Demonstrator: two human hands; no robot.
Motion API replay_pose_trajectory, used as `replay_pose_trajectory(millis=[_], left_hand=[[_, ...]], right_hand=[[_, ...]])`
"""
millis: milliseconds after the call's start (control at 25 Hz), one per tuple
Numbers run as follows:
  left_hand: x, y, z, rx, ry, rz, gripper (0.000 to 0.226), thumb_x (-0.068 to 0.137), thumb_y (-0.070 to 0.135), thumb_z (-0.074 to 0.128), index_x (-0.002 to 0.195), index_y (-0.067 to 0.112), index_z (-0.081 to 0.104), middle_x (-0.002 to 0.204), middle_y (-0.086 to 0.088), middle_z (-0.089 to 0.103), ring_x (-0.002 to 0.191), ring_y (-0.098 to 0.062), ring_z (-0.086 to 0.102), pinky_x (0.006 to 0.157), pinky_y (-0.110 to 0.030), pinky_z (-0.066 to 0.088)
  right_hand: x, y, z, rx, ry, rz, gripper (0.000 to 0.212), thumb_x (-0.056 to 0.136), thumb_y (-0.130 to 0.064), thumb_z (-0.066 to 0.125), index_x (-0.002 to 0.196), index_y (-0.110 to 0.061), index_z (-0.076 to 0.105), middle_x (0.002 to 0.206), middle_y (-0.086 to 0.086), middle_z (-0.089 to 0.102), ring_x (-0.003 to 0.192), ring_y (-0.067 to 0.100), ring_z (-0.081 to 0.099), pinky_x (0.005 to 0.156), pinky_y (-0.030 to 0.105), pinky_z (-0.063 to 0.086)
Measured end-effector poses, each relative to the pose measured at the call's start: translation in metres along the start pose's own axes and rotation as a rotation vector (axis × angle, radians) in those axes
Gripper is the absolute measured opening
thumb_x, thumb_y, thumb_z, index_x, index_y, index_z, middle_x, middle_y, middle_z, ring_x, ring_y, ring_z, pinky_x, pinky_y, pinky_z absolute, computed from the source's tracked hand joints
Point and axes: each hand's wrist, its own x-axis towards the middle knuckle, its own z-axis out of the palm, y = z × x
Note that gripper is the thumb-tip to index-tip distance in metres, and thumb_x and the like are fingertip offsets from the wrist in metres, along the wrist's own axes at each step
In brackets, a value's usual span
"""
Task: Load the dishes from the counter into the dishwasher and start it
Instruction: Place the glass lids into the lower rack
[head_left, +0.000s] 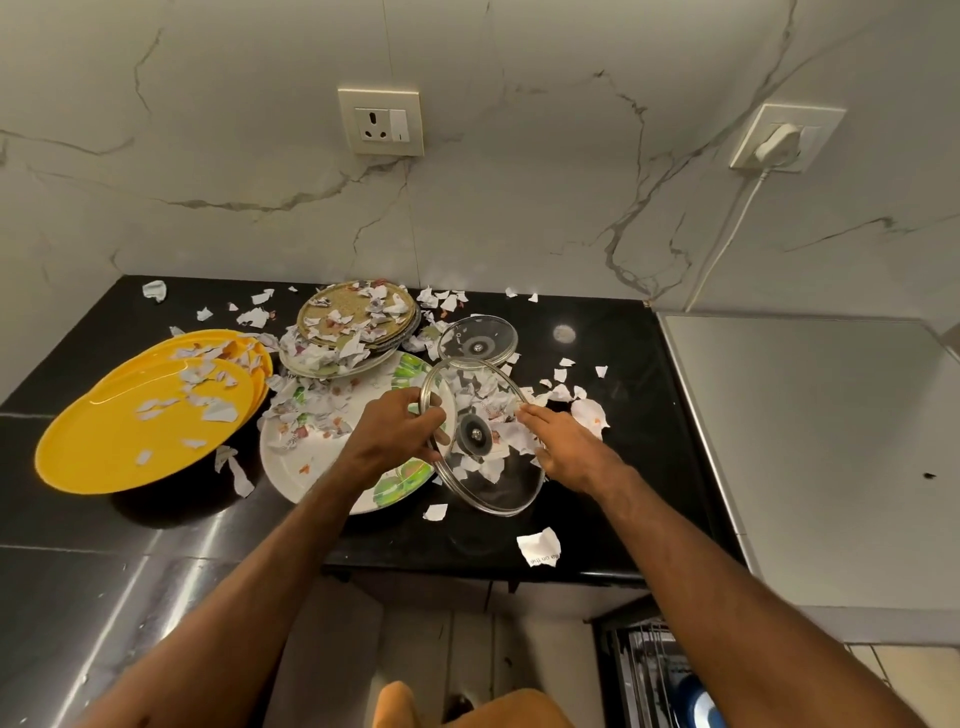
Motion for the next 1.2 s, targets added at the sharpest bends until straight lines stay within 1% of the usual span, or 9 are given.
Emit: replay_pose_trajectory(millis=[120, 280, 400, 520, 680, 800, 880, 1040, 1200], left_hand=[[-0.001, -0.002, 0.0, 0.012, 0.008, 0.003, 0.018, 0.096, 0.014, 0.062, 0.113, 0.012, 0.066, 0.08, -0.008, 0.079, 0.071, -0.025, 0.077, 0.072, -0.038, 0.065], [-0.005, -0.001, 0.003, 0.063, -0.028, 0.012, 0.016, 0.096, 0.016, 0.061, 0.11, 0.012, 0.068, 0.083, -0.009, 0.078, 0.067, -0.021, 0.076, 0.071, -0.036, 0.065], [-0.009, 0.0, 0.001, 0.074, -0.031, 0.002, 0.014, 0.097, 0.015, 0.061, 0.109, 0.012, 0.068, 0.082, -0.009, 0.078, 0.065, -0.019, 0.076, 0.065, -0.03, 0.063], [-0.009, -0.004, -0.004, 0.068, -0.006, -0.008, 0.015, 0.097, 0.017, 0.061, 0.109, 0.012, 0.067, 0.08, -0.007, 0.079, 0.068, -0.023, 0.077, 0.071, -0.037, 0.065], [-0.011, -0.007, -0.007, 0.065, -0.014, 0.002, 0.015, 0.096, 0.017, 0.061, 0.108, 0.012, 0.067, 0.079, -0.007, 0.079, 0.071, -0.027, 0.077, 0.078, -0.044, 0.065], [-0.014, -0.002, -0.004, 0.089, -0.03, 0.019, 0.015, 0.096, 0.017, 0.061, 0.11, 0.012, 0.067, 0.079, -0.006, 0.079, 0.07, -0.024, 0.077, 0.073, -0.038, 0.065], [-0.015, 0.0, -0.005, 0.104, -0.04, 0.033, 0.015, 0.096, 0.016, 0.061, 0.11, 0.012, 0.067, 0.078, -0.006, 0.079, 0.069, -0.024, 0.077, 0.07, -0.035, 0.065], [-0.016, -0.002, -0.012, 0.128, -0.062, 0.048, 0.016, 0.097, 0.015, 0.061, 0.113, 0.013, 0.066, 0.079, -0.006, 0.079, 0.069, -0.024, 0.076, 0.07, -0.037, 0.065], [-0.017, -0.002, -0.013, 0.145, -0.071, 0.06, 0.016, 0.098, 0.015, 0.061, 0.112, 0.011, 0.066, 0.079, -0.008, 0.078, 0.067, -0.024, 0.076, 0.072, -0.039, 0.065]], right_hand=[[-0.004, -0.006, 0.003, 0.018, 0.056, 0.015, 0.053, 0.104, -0.012, 0.058, 0.155, -0.022, 0.046, 0.16, -0.004, 0.042, 0.138, 0.023, 0.049, 0.116, 0.039, 0.042], [-0.007, -0.014, 0.004, -0.096, 0.088, 0.076, 0.018, 0.103, -0.015, 0.053, 0.118, -0.017, 0.063, 0.117, 0.004, 0.061, 0.109, 0.027, 0.062, 0.09, 0.039, 0.053], [-0.009, -0.007, 0.008, 0.241, 0.297, 0.246, 0.012, 0.1, -0.015, 0.058, 0.101, -0.016, 0.07, 0.102, 0.001, 0.067, 0.096, 0.02, 0.067, 0.083, 0.037, 0.057], [-0.014, 0.003, 0.007, 0.472, 0.521, 0.359, 0.023, 0.099, -0.007, 0.061, 0.117, -0.019, 0.07, 0.114, -0.002, 0.067, 0.1, 0.013, 0.066, 0.084, 0.027, 0.056], [-0.016, 0.001, 0.01, 0.411, 0.304, 0.144, 0.047, 0.098, -0.019, 0.064, 0.143, -0.033, 0.059, 0.132, -0.007, 0.057, 0.109, 0.012, 0.062, 0.098, 0.04, 0.057], [-0.008, -0.005, 0.016, 0.284, 0.105, 0.136, 0.062, 0.097, -0.025, 0.072, 0.151, -0.042, 0.048, 0.146, -0.004, 0.049, 0.129, 0.019, 0.055, 0.112, 0.046, 0.047], [-0.006, -0.005, 0.02, 0.247, 0.085, 0.145, 0.067, 0.096, -0.019, 0.073, 0.154, -0.04, 0.046, 0.149, 0.001, 0.051, 0.133, 0.024, 0.054, 0.114, 0.047, 0.045], [-0.006, -0.006, 0.016, 0.212, 0.122, 0.145, 0.055, 0.096, -0.015, 0.073, 0.148, -0.027, 0.056, 0.135, 0.008, 0.063, 0.124, 0.027, 0.061, 0.109, 0.043, 0.05], [-0.003, -0.013, 0.015, 0.118, 0.139, 0.139, 0.027, 0.1, -0.019, 0.069, 0.126, -0.017, 0.072, 0.121, 0.009, 0.07, 0.115, 0.025, 0.064, 0.102, 0.039, 0.052]])
